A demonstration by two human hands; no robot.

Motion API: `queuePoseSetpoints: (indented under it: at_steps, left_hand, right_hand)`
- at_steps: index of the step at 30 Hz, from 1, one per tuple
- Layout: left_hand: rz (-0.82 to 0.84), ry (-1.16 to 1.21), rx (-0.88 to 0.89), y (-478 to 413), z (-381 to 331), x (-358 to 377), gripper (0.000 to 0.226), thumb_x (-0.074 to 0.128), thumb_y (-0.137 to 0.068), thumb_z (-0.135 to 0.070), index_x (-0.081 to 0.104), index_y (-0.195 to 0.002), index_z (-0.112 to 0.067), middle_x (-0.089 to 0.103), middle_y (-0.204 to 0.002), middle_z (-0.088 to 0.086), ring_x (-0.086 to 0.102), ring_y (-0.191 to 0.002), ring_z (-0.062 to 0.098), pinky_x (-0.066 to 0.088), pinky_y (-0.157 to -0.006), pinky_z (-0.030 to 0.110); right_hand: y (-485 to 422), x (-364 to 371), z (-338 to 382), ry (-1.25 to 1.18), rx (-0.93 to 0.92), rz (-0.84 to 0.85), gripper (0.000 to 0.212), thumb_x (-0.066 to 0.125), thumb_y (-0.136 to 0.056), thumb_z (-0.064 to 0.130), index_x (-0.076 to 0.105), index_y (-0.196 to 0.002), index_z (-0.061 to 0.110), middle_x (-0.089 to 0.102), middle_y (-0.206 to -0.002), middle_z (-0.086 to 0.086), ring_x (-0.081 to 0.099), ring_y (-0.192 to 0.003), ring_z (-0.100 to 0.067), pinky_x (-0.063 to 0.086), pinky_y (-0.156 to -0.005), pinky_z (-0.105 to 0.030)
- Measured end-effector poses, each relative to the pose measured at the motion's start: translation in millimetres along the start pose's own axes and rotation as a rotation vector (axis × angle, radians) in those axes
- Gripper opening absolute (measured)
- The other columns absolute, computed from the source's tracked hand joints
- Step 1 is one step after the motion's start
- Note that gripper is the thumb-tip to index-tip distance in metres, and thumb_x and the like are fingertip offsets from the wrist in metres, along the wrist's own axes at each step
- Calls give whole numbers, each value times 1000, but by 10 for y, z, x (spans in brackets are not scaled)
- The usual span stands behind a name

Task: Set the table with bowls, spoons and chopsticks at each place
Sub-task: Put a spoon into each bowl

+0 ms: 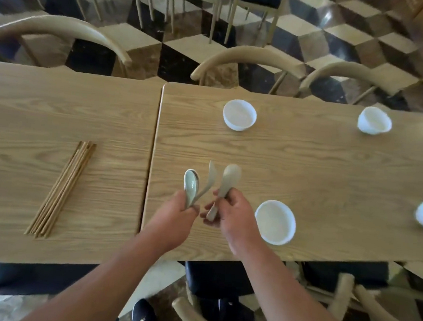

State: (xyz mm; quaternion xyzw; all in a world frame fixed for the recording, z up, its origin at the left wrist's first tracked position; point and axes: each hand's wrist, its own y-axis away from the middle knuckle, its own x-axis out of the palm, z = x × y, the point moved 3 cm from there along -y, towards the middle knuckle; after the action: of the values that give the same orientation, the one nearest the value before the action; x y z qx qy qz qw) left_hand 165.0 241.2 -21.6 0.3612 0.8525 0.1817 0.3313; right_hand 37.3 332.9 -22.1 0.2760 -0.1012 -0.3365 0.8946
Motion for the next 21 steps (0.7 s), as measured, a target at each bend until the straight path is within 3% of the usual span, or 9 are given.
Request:
queuePoseSetpoints:
  at_steps: [3,5,7,9,11,14,18,21]
  left_hand:
    - [26,-22,-40,0,-129,308,16,56,-102,-31,53,-90,-22,63,-83,2,55,-68,17,45,-61,37]
    - [29,-66,-59,-10,-234,509,17,56,-101,-31,52,-87,-23,64,-84,2,56,-68,17,41,-59,33]
    - [34,-106,-70,-26,-345,695,17,56,-101,-29,51,-85,-22,63,-84,2,55,-68,17,40,-58,33]
    - [46,-152,-74,-35,-468,881,17,55,-100,-26,50,-85,-21,60,-84,2,53,-68,16,37,-57,33]
    - [51,-204,-80,-31,-567,1047,16,53,-100,-25,47,-85,-22,59,-83,1,53,-68,16,36,-56,33]
    - [46,-270,-100,28,-695,1243,14,50,-99,-26,46,-86,-21,60,-85,1,55,-70,16,36,-57,34]
    - [26,-370,-113,165,-827,1422,13,45,-99,-26,47,-86,-22,62,-86,2,58,-71,17,37,-55,33]
    - [3,-448,-112,241,-878,1524,13,43,-98,-28,48,-88,-22,63,-86,1,60,-74,21,41,-60,36]
  right_hand:
    - [-35,-540,-24,179,-25,-46,26,46,-108,11,69,-114,22,61,-73,-1,57,-58,-16,51,-54,-33]
    - [-68,-933,-22,346,-44,-56,27,45,-110,18,69,-116,29,61,-77,11,54,-67,-10,43,-63,-23]
    - [-102,-1311,-17,491,-46,-58,28,44,-111,24,69,-121,32,64,-93,18,55,-82,-3,42,-71,-22]
    - [-134,-1662,-32,611,-39,-52,27,43,-112,30,69,-118,28,64,-99,9,55,-83,-8,42,-69,-28]
    - [-165,-1933,-50,720,-48,-21,28,43,-112,35,66,-107,21,63,-91,0,54,-76,-15,42,-66,-35]
    - [-190,-2205,-113,915,-66,59,28,41,-112,37,54,-92,21,55,-82,3,50,-69,-14,36,-58,-31]
    - [-183,-2364,-135,1092,-113,131,18,46,-110,35,57,-107,20,62,-88,3,57,-71,-14,37,-57,-29]
    - [-208,-2385,-110,1150,-92,180,18,50,-108,33,59,-99,21,62,-83,5,60,-76,-20,39,-60,-35]
